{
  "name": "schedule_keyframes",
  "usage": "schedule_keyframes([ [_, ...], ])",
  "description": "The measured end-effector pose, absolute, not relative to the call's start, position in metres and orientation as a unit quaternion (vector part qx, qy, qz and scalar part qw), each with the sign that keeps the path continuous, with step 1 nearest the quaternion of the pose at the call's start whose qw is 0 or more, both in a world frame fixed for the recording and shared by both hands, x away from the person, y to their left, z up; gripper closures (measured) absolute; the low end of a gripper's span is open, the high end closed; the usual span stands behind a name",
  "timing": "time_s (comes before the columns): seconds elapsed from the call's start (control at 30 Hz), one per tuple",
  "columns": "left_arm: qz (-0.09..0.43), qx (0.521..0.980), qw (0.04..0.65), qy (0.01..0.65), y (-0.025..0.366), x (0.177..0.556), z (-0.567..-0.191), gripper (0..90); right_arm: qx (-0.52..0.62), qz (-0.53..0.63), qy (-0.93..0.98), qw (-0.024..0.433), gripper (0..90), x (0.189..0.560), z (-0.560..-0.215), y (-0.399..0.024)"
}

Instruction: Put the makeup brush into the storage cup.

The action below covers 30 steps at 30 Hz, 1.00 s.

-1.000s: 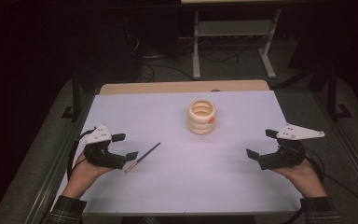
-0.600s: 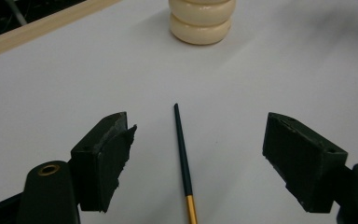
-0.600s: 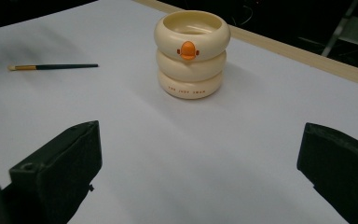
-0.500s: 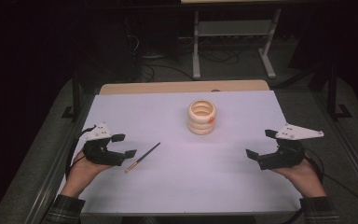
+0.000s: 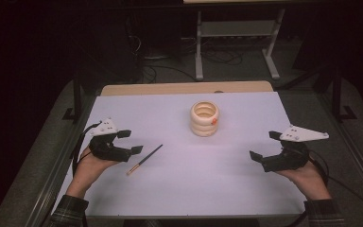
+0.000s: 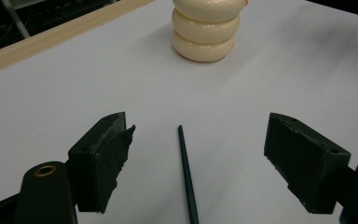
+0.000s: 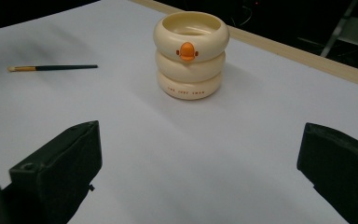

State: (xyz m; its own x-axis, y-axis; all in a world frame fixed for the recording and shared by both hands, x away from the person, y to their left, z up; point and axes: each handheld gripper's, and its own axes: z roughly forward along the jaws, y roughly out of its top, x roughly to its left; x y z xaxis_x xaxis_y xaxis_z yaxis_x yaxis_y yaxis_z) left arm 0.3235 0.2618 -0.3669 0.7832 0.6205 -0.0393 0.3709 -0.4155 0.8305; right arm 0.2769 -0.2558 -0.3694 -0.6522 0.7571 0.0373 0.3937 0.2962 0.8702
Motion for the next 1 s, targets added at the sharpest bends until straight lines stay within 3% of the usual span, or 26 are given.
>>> schedule_keyframes([
  [1.0, 0.138, 0.847, 0.407, 0.314, 0.250, 0.348, -0.362, 28.1, 0.367, 0.465, 0.781, 0.197, 0.0, 0.279, -0.369, -0.256],
])
